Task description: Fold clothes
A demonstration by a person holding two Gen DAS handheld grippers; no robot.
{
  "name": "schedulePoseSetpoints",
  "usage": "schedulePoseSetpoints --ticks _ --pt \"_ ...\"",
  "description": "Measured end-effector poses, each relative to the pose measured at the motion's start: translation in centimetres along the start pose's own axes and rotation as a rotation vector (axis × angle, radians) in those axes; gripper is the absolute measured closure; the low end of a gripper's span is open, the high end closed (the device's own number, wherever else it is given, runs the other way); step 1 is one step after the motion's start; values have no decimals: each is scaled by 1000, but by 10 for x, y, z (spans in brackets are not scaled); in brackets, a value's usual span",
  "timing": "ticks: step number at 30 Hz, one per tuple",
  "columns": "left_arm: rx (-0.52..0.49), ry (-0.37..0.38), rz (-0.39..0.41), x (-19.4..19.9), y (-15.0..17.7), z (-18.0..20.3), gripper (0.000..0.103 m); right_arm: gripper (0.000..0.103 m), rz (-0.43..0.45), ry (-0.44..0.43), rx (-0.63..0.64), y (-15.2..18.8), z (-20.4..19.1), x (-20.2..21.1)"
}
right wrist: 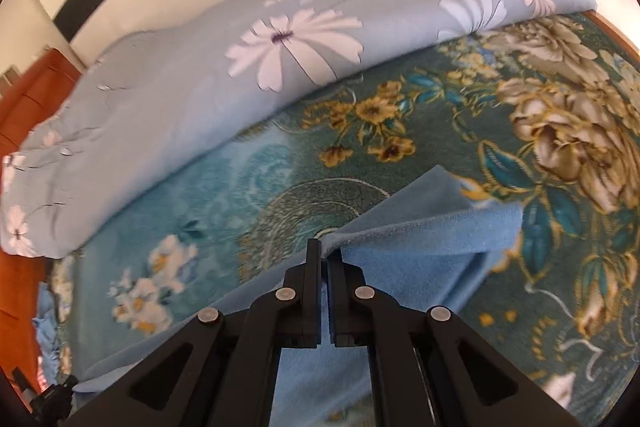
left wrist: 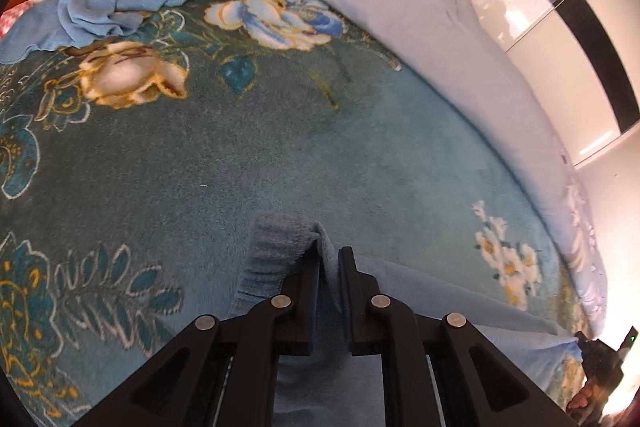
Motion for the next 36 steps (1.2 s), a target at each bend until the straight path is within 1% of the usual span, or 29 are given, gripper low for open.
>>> schedulePoseSetpoints --ticks 3,5,6,7,8,9,10,11,13,14,16,18,20,22,24,26,29,30,33,34,35,36 --pt "-29 -5 4 -3 1 2 91 100 -17 23 16 4 -1 -19" --pt "-48 20 6 3 2 7 86 100 -22 16 29 7 -2 -23" --pt "-56 47 13 10 3 11 78 95 -23 4 38 7 -3 -22" --pt "-62 75 23 20 4 13 68 88 -23 -27 53 8 -6 -18" --pt "-67 102 33 29 5 16 65 67 -22 -59 67 8 -10 -13" --pt "-74 125 47 39 6 18 61 49 -18 -91 80 9 -13 -6" --pt "-82 138 71 52 8 18 58 46 -10 -121 91 9 -16 3" --pt "-87 141 104 67 10 16 55 46 16 -140 96 11 -14 16" --pt "-69 101 157 87 18 3 35 46 67 -178 106 14 -11 42" --pt "-53 76 172 94 25 -5 33 46 90 -197 107 16 -8 55" --pt "-15 50 162 95 43 -22 33 43 109 -225 82 25 9 72" --pt "8 82 106 84 60 -29 33 41 108 -238 48 31 25 80" --pt "55 102 52 68 72 -37 33 41 68 -219 -19 36 50 73" --pt "98 113 25 55 77 -41 33 41 33 -200 -98 37 70 62" --pt "126 111 19 46 78 -45 33 41 6 -199 -173 37 86 51" --pt "126 103 33 43 74 -43 33 41 -14 -208 -234 34 94 37" --pt "119 98 44 37 66 -37 34 41 -45 -217 -300 30 94 15" --pt "122 98 51 35 65 -36 35 41 -40 -222 -311 28 93 12" --pt "142 110 69 33 61 -35 52 43 -1 -241 -351 19 88 4" --pt "155 107 74 33 61 -36 57 46 9 -237 -365 17 88 2" --pt "167 104 79 34 60 -38 59 65 18 -212 -373 15 90 1" --pt "176 103 86 35 59 -40 63 96 24 -186 -381 14 91 -1"
Point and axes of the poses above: each gripper's, at about its wrist camera, not at the fingertips, and x roughly against the way its jaws point, z to its right, y to its underside, the point moved 10 cm from there along -x, roughly the way its jaws point, and after that the axes turned 10 degrees about -x, right-handed, at the moved point
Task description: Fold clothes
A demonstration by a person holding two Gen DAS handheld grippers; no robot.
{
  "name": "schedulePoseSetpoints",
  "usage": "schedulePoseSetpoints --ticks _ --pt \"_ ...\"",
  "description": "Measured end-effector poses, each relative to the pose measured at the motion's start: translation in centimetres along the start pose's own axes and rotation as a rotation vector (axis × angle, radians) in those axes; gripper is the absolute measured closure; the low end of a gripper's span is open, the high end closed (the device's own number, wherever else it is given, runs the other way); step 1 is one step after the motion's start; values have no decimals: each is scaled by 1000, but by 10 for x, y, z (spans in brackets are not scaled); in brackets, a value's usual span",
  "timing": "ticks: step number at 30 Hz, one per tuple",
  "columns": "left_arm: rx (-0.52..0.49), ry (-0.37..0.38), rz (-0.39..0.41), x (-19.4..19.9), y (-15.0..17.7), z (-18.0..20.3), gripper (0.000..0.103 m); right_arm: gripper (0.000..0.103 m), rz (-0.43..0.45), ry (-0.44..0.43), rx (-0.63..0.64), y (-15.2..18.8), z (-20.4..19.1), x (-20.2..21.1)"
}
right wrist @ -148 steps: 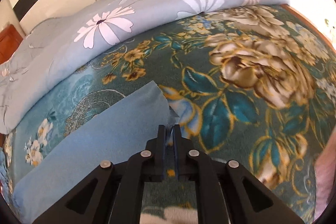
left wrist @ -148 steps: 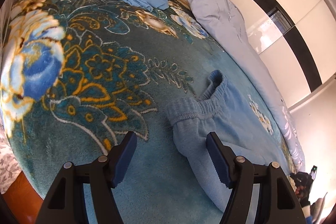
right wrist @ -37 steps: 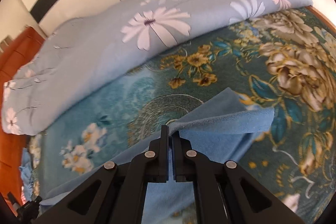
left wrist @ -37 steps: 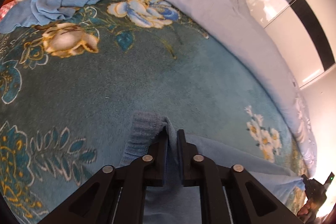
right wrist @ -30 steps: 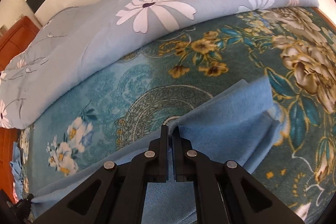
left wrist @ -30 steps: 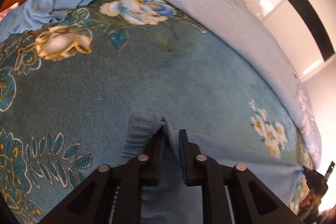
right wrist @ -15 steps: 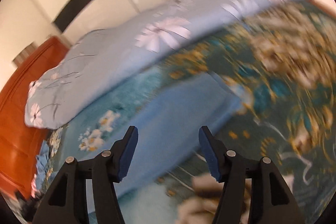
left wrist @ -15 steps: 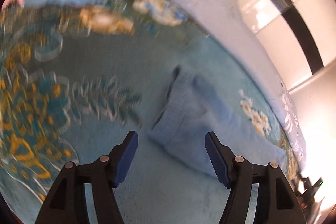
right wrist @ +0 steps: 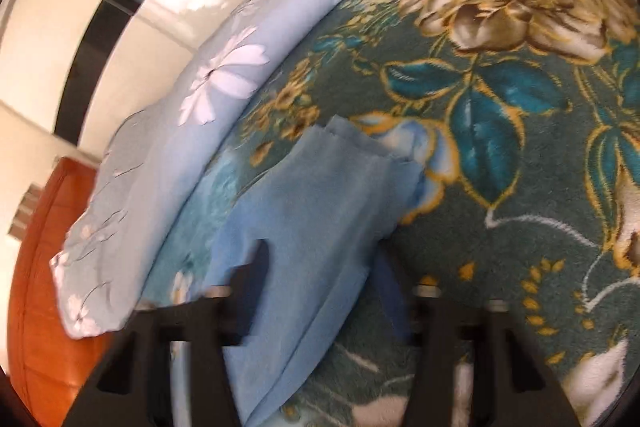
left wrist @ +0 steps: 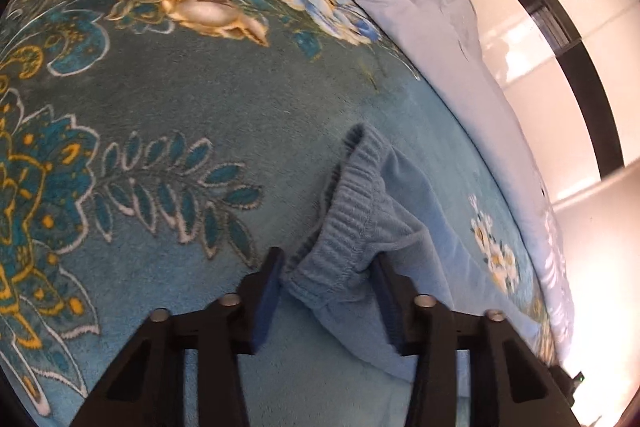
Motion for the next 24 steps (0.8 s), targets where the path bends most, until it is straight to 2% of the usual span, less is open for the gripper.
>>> schedulePoseSetpoints --ticks 1,2,4,6,9,14,19,24 --pt "9 -1 7 1 -1 -2 70 97 -2 29 -3 -1 2 -2" --pt "18 0 13 2 -3 -4 73 97 -4 52 -6 -1 4 -3" --pt "44 31 34 8 -8 -5 77 97 6 42 12 -1 0 3" --pt "59 59 52 17 -13 -6 78 98 24 26 54 1 -8 14" --pt "45 61 76 33 -23 -6 79 98 39 -14 141 7 -25 39" --pt "10 44 112 70 -33 -27 79 98 7 -108 264 46 -29 94" --pt "-35 -13 77 93 -15 -67 79 98 -60 -139 295 99 15 132" --pt "10 -6 7 85 10 -99 79 98 -162 -88 164 132 84 126"
Point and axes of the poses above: each gripper's, at about its wrist camera, not at the fingertips, and x roughly against the way its jaws point, z to its right, y to its underside, the point moved 10 cm from there along -x, roughly the way its jaws point, and after that the axes turned 10 degrees about -x, right-handed, at the moved point
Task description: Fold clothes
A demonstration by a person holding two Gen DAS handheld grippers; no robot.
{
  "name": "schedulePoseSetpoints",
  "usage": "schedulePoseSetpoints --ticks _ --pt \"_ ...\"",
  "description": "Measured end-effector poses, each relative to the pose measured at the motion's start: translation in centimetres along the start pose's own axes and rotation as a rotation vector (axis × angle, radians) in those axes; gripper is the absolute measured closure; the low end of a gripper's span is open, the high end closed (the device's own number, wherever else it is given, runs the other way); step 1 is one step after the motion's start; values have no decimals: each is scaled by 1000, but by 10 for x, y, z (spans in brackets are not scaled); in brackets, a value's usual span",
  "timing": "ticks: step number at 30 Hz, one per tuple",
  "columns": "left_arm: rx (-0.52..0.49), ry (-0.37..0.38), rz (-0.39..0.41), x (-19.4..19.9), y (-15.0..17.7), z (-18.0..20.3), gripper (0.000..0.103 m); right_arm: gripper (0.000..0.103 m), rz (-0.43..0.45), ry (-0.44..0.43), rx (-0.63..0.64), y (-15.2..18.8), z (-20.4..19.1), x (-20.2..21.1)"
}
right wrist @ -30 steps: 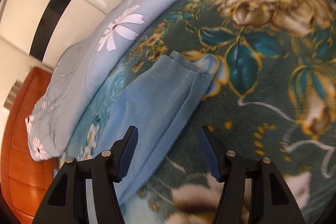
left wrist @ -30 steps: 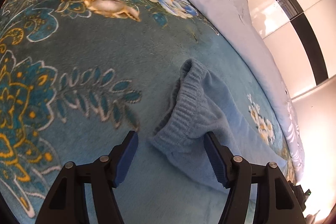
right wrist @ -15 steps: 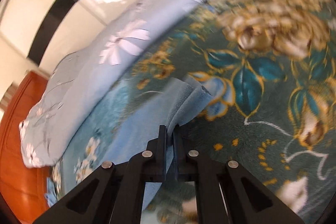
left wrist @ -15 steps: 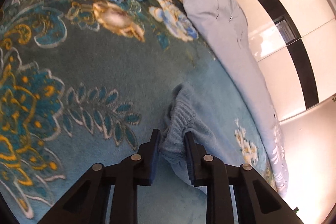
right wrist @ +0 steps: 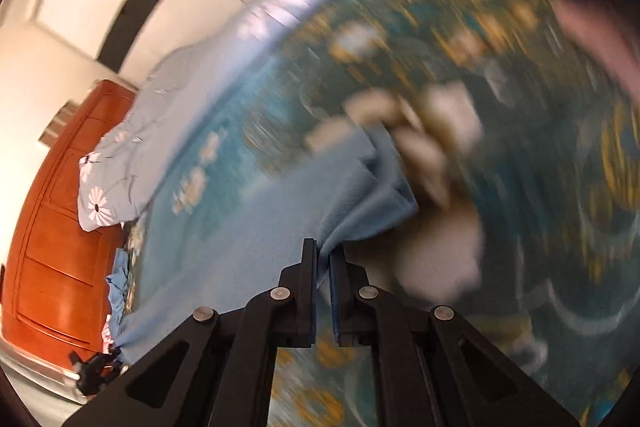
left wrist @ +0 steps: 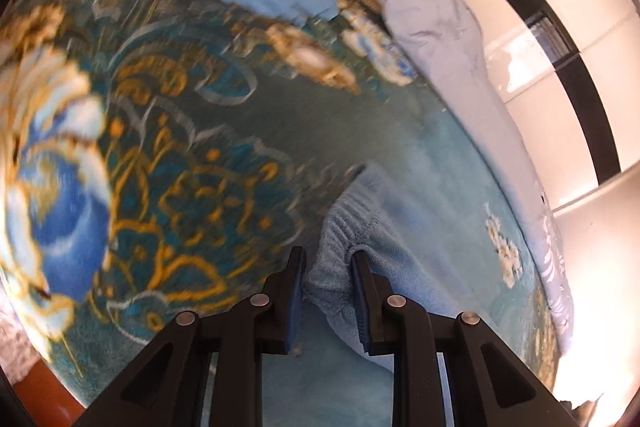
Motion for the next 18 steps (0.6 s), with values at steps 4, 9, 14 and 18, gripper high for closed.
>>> schedulePoseSetpoints --ticks 4,9,14,18 --pt "-13 -1 -4 1 4 -4 72 96 24 17 -61 3 24 9" --pt "-155 -112 37 22 3 3 53 95 87 56 -9 -10 22 32" --pt "-233 -295 137 54 1 -7 46 94 112 -6 -10 -25 6 30" --pt "-200 -336 194 79 1 -24 39 83 115 -36 2 -32 -1 29"
Point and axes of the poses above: each gripper's, at about its wrist camera, not at the fingertips, and x roughly against the way its jaws point, z to its right, y to its underside, the point moved 10 cm from there along -x, roughly the way its jaws point, and after that the axes turned 10 degrees about -x, right-handed, at the moved point
